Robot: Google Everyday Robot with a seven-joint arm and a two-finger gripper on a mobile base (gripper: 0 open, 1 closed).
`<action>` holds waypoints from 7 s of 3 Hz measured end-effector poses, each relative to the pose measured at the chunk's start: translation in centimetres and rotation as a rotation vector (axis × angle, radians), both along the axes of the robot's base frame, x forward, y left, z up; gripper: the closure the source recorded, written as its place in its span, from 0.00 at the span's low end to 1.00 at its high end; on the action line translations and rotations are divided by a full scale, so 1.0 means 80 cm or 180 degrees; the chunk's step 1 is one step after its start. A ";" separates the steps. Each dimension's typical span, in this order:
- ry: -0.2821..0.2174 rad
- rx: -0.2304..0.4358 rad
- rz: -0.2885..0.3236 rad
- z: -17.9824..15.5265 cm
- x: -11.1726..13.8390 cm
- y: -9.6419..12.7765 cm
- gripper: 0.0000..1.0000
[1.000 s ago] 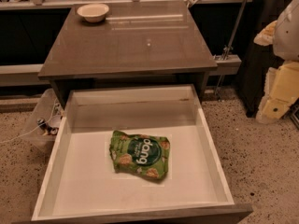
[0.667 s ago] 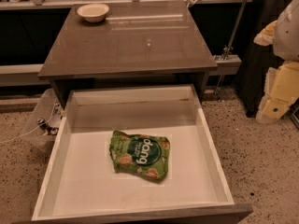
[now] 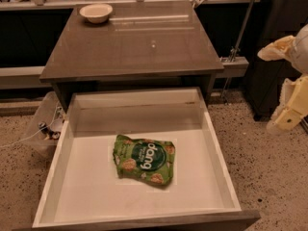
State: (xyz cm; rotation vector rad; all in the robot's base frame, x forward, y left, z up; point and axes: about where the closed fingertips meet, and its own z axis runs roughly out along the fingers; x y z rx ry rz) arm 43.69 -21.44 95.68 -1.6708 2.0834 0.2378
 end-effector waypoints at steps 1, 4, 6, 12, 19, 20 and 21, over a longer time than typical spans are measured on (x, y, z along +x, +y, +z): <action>0.0057 0.0566 0.0297 -0.005 -0.014 0.036 0.00; -0.0045 0.0614 0.0265 0.002 -0.009 0.051 0.00; -0.0275 -0.0070 0.0391 -0.061 -0.019 0.107 0.00; 0.0185 -0.0096 0.0575 -0.212 -0.040 0.174 0.00; 0.0326 -0.0073 0.1367 -0.285 -0.044 0.308 0.00; 0.0346 0.0155 0.1376 -0.292 -0.028 0.311 0.00; 0.0379 0.0391 0.1296 -0.301 -0.014 0.304 0.00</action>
Offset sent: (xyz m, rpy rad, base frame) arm -0.0088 0.0229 -0.0043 0.1464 0.0147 0.0771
